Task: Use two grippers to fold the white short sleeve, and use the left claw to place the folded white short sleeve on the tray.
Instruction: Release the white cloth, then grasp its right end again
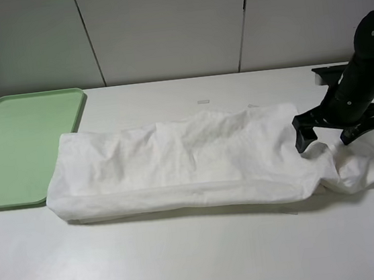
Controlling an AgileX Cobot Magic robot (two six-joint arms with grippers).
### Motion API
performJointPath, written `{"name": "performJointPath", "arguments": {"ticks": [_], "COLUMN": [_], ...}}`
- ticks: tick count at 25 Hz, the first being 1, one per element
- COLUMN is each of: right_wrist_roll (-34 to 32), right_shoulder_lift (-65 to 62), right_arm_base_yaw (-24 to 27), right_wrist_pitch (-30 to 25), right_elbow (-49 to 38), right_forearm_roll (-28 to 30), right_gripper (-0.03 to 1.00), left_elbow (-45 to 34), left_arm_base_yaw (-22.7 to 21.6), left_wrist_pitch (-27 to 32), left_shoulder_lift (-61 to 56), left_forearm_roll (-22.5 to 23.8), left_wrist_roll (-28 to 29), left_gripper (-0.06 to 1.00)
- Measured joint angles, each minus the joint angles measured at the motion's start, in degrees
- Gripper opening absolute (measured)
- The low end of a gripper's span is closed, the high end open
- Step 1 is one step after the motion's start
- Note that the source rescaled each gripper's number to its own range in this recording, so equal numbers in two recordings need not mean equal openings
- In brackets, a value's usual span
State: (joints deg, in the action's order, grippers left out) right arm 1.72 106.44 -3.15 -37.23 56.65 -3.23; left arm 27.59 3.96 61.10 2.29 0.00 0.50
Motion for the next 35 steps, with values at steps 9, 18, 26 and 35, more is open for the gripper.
{"name": "performJointPath", "arguments": {"ticks": [9,18,26,35], "right_wrist_roll": [-2.5,-3.7,-3.1,-3.1], "right_shoulder_lift": [6.5,8.2,8.7,8.7], "right_arm_base_yaw": [0.0,0.5,0.5,0.3], "right_wrist_pitch": [4.1,3.7,4.0,4.9], "right_elbow": [0.0,0.8,1.0,1.1], "right_forearm_roll": [3.2,3.9,3.2,2.3], "right_gripper": [1.0,1.0,0.75,0.07], "left_elbow": [0.0,0.0,0.0,0.0], "left_arm_base_yaw": [0.0,0.0,0.0,0.0], "left_wrist_pitch": [0.0,0.0,0.0,0.0], "left_shoulder_lift": [0.0,0.0,0.0,0.0], "left_forearm_roll": [0.0,0.0,0.0,0.0], "left_wrist_roll": [0.0,0.0,0.0,0.0], "left_gripper": [0.97,0.97,0.97,0.97]}}
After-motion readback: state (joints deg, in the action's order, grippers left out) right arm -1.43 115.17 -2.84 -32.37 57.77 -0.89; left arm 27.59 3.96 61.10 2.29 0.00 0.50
